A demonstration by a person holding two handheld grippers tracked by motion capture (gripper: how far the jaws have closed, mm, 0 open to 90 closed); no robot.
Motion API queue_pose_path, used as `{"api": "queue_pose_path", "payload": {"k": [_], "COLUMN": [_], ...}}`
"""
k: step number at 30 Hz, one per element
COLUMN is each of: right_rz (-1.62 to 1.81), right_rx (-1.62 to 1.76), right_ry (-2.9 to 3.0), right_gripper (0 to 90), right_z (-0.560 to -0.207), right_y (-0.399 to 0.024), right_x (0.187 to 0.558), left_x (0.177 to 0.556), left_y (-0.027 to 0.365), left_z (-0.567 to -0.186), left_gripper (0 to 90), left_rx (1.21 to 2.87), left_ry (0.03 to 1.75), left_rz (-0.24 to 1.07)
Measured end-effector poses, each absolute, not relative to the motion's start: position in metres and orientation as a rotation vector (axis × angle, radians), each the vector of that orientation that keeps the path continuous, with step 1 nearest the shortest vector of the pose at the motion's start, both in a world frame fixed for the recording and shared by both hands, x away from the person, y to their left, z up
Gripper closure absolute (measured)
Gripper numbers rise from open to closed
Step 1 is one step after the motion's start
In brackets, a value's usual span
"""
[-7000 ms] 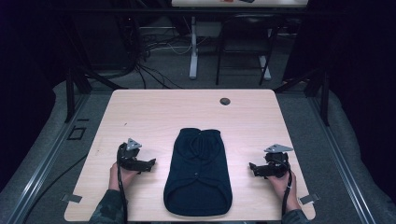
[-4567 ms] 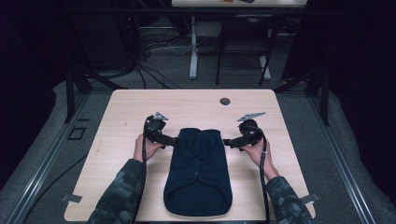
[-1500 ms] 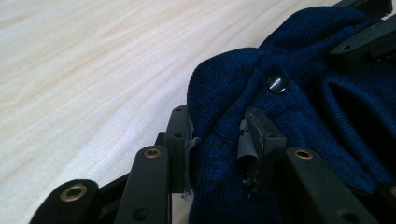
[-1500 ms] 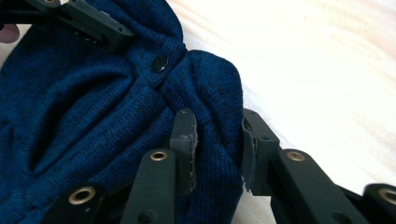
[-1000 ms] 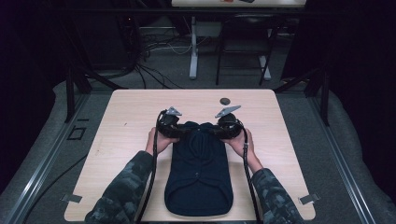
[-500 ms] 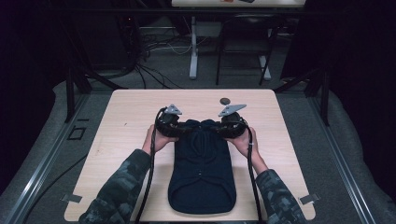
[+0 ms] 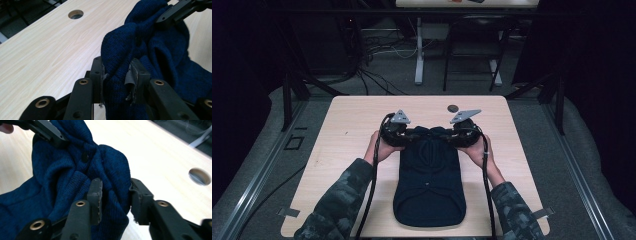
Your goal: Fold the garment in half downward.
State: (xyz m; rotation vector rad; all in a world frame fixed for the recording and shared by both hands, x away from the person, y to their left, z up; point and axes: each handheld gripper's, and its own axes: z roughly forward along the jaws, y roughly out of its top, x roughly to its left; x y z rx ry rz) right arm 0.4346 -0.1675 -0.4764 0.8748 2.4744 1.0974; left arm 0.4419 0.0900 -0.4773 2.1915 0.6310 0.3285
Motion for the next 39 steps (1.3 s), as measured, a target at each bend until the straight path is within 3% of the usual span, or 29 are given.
{"api": "queue_pose_path", "payload": {"k": [5,10,22,31,39], "right_rz": [1.077,1.079,1.112,1.093,1.064], "right_rx": [0.860,0.798,0.785,0.841,0.788], "right_ry": [2.463,2.391,2.415,2.573,2.537], "right_gripper": [68.5,72.3,71.1,55.2,70.3], "right_z": [-0.473,-0.467,-0.468,-0.472,-0.472], "right_y": [-0.170,-0.167,-0.170,-0.172,-0.168], "right_x": [0.432,0.424,0.420,0.426,0.420], "left_x": [0.442,0.446,0.439,0.430,0.427], "left_y": [0.086,0.087,0.084,0.079,0.083], "left_z": [-0.472,-0.473,-0.469,-0.466,-0.464], "left_gripper": [68.6,64.3,68.3,68.9,67.4], "left_rx": [2.200,2.231,2.244,2.258,2.253], "left_ry": [0.626,0.637,0.598,0.531,0.563], "left_rz": [0.320,0.141,0.267,0.379,0.374]}}
